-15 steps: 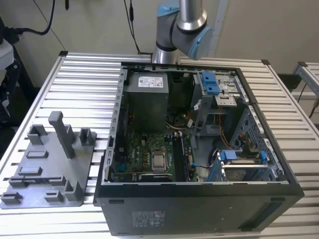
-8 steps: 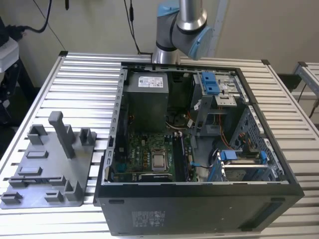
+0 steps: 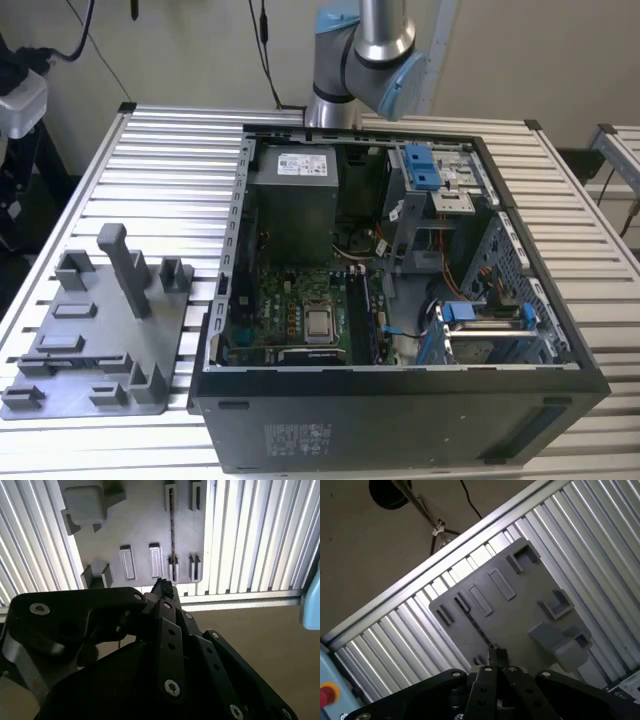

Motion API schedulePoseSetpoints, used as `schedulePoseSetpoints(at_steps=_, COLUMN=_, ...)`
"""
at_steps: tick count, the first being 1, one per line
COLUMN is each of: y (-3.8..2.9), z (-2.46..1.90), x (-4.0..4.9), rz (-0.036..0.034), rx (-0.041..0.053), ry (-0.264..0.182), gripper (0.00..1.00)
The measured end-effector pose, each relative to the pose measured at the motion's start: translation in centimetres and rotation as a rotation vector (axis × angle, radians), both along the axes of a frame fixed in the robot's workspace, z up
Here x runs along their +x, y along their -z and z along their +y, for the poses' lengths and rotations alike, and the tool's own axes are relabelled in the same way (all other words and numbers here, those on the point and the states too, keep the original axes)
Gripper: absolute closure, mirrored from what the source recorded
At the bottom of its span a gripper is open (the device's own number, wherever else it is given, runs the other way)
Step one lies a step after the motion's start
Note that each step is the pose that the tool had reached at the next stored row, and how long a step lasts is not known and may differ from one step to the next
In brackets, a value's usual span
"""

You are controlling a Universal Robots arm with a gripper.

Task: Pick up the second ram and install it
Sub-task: 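Pick up the second ram and move it above second insertion slot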

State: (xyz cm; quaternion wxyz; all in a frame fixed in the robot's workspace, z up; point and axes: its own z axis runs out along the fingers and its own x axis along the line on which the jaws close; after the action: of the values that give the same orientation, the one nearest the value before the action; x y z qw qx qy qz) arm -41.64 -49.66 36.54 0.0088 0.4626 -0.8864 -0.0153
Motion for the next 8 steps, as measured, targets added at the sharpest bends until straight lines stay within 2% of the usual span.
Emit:
schedulePoseSetpoints(at_steps=3, y=0.09, z=0.00, x=0.00, rz=-0.0047, rx=-0.0001, ry=-0.055, gripper=0.89)
schedulePoseSetpoints(at_steps=8, y=0.10, z=0.00, x=0.00, rz=-0.0051, rx=0.0003, ry=-0.146, gripper=0.89)
